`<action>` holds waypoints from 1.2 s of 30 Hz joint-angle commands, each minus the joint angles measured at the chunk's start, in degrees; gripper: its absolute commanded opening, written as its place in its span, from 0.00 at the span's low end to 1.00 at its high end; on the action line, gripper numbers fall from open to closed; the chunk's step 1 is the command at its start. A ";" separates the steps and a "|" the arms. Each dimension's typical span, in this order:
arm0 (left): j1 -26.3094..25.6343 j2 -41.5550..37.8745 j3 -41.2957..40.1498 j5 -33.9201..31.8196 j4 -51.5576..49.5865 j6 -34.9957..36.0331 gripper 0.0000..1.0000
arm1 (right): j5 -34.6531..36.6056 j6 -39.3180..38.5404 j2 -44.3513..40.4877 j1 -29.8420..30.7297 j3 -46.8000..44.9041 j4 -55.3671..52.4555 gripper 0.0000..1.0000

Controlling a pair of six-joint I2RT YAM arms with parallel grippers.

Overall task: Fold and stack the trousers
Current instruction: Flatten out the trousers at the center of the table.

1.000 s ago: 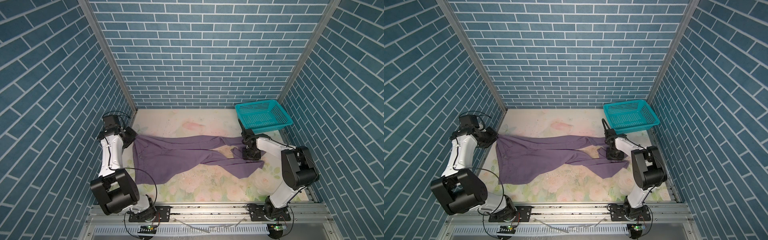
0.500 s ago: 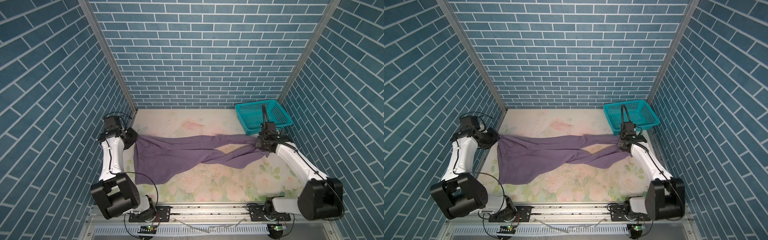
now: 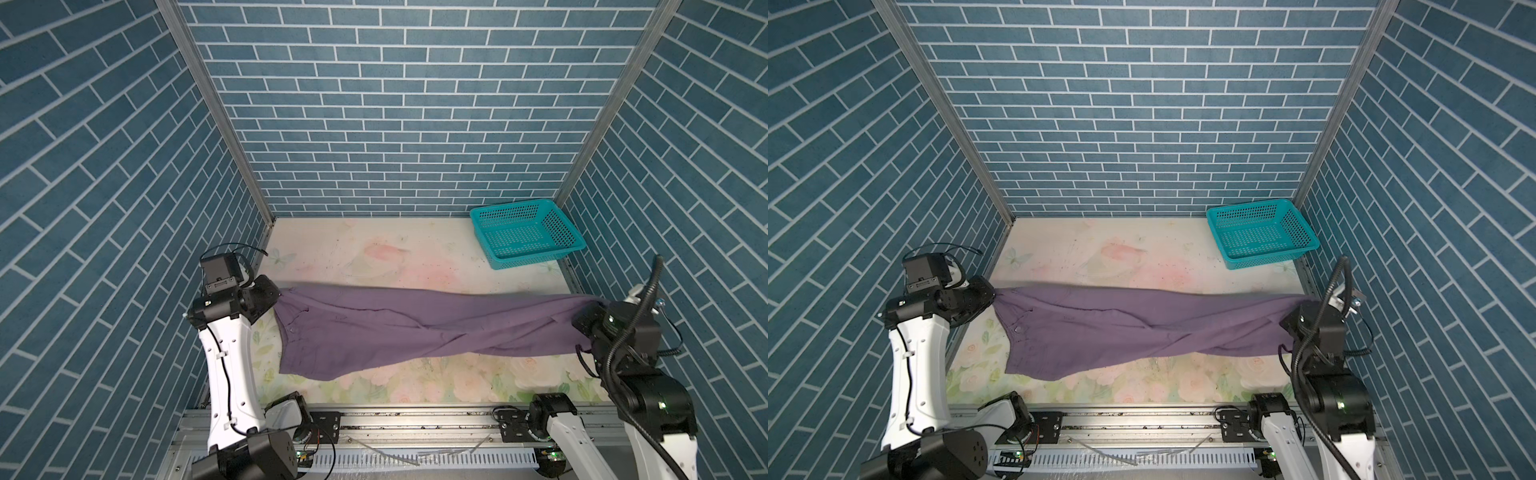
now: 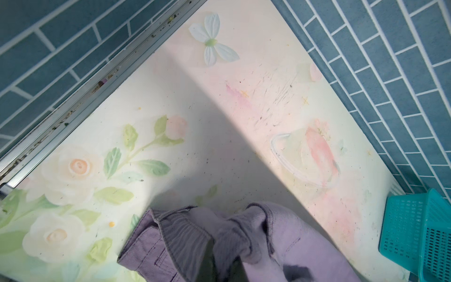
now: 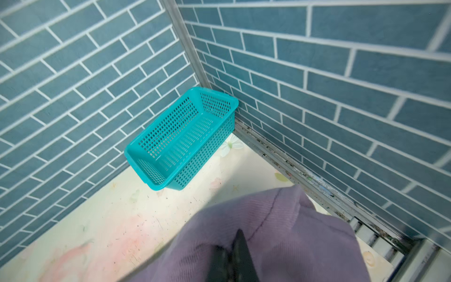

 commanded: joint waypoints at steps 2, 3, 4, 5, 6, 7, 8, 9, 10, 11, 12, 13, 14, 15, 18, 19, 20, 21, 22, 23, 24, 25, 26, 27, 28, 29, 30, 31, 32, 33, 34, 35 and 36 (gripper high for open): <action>-0.11 -0.75 4.55 -3.75 -3.18 -0.12 0.00 | 5.18 4.65 1.58 -0.32 0.05 -2.96 0.00; -0.11 0.37 5.21 -3.74 -2.50 -0.57 0.00 | 5.11 4.57 2.48 -0.36 -1.09 -2.36 0.00; -0.13 1.66 5.66 -3.74 -1.63 -1.12 0.00 | 5.09 4.37 3.27 -0.33 -2.36 -1.46 0.00; -0.13 3.38 5.98 -3.37 -0.11 -1.86 0.00 | 5.29 4.08 4.28 -0.34 -3.81 0.09 0.00; -0.13 5.45 6.16 -2.71 1.75 -2.79 0.00 | 5.75 3.86 5.37 -0.35 -5.14 1.68 0.00; -0.08 7.46 6.54 -2.31 3.14 -3.62 0.00 | 6.07 3.69 6.58 -0.30 -6.19 2.98 0.00; -0.12 9.85 7.04 -1.72 4.79 -4.56 0.00 | 6.23 3.55 8.19 -0.39 -7.29 4.45 0.00; -0.21 12.52 7.52 -1.41 6.24 -5.32 0.00 | 6.08 3.55 9.83 -0.37 -8.35 5.92 0.00; -0.53 14.64 8.16 -2.18 7.17 -5.78 0.00 | 5.51 3.55 11.15 -0.44 -9.32 7.17 0.00; -1.06 16.79 8.66 -3.88 7.94 -6.26 0.00 | 4.84 3.70 12.81 -0.48 -10.39 8.72 0.00; -1.61 18.87 9.09 -5.31 9.09 -6.57 0.00 | 4.48 3.98 14.41 -0.59 -11.58 9.99 0.00; -2.06 20.60 9.50 -6.60 9.94 -6.94 0.00 | 4.16 4.23 15.85 -0.71 -12.82 11.12 0.00; -2.49 22.74 10.03 -7.90 11.07 -7.42 0.00 | 3.19 4.36 17.66 -1.18 -14.27 12.49 0.00; -2.84 24.82 10.45 -8.75 12.06 -7.83 0.00 | 1.36 4.11 19.61 -1.91 -15.35 13.78 0.00; -3.32 33.72 14.31 -9.63 13.46 -9.69 0.00 | -9.10 2.88 29.23 -6.07 -16.50 17.39 0.10; -3.67 37.11 16.46 -9.37 13.00 -10.37 0.00 | -12.56 2.85 32.70 -7.46 -16.05 17.99 0.15; -4.17 40.21 18.69 -9.05 12.47 -10.76 0.00 | -15.40 2.53 35.23 -8.57 -15.59 18.95 0.21; -4.78 42.34 20.21 -8.84 12.38 -10.88 0.00 | -17.12 2.16 36.82 -9.41 -15.06 19.81 0.27; -5.71 44.19 21.65 -9.16 12.34 -11.06 0.00 | -17.83 2.07 37.94 -9.99 -14.54 20.44 0.33; -6.72 45.42 22.87 -9.92 12.34 -11.04 0.00 | -17.94 1.68 38.39 -10.37 -14.21 21.12 0.41; -7.59 46.26 23.61 -10.76 12.33 -10.87 0.00 | -17.94 1.26 38.42 -10.71 -13.74 21.50 0.46; -8.45 46.95 24.29 -11.67 12.30 -10.64 0.00 | -18.02 0.60 38.52 -11.22 -13.24 21.70 0.52; -8.88 47.56 24.57 -12.05 12.35 -10.68 0.00 | -18.03 -0.28 38.73 -11.65 -12.49 21.64 0.55; -9.10 48.05 24.72 -12.09 12.42 -10.70 0.00 | -17.88 -1.14 39.08 -11.86 -11.79 21.31 0.56; -9.16 48.54 24.73 -11.88 12.66 -10.85 0.00 | -17.64 -1.92 39.75 -12.05 -11.07 20.83 0.56; -9.10 49.00 24.68 -11.91 12.80 -11.12 0.00 | -17.66 -2.61 40.31 -12.06 -10.65 20.64 0.55; -9.10 49.32 24.64 -11.90 12.90 -11.27 0.00 | -18.30 -2.99 40.86 -12.06 -10.37 20.74 0.53; -9.15 49.47 24.51 -11.82 13.06 -11.31 0.00 | -19.59 -3.35 41.09 -12.06 -10.53 21.47 0.51; -9.14 49.49 24.23 -11.97 13.31 -11.39 0.00 | -21.75 -3.59 41.25 -11.82 -11.09 22.77 0.48; -9.26 49.41 23.80 -12.14 13.64 -11.48 0.00 | -23.88 -3.61 41.25 -11.52 -12.03 24.61 0.41; -9.19 49.30 23.34 -12.24 13.88 -11.60 0.00 | -25.65 -3.81 41.39 -11.01 -12.86 26.62 0.30; -9.26 49.12 22.84 -12.13 14.30 -11.69 0.00 | -26.99 -3.88 42.08 -10.26 -13.39 28.28 0.17; -9.27 48.99 22.38 -11.95 14.57 -11.78 0.00 | -28.27 -4.19 43.67 -9.54 -13.04 29.18 0.06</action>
